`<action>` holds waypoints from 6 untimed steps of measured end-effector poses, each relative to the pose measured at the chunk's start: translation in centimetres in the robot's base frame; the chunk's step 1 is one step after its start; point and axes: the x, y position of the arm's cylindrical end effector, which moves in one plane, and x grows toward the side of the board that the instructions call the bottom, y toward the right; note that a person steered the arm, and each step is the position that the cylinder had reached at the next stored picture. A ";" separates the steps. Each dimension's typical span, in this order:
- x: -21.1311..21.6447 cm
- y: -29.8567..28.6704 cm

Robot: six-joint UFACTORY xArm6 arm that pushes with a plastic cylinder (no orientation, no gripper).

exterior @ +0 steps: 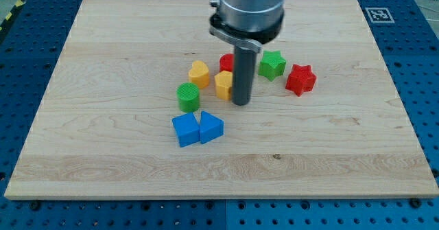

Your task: Move the group of yellow blocks towards the center left of the board

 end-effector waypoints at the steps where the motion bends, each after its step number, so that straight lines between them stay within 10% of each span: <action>1: -0.8 -0.6; 4: -2.0 6.2; 6: -2.7 -2.8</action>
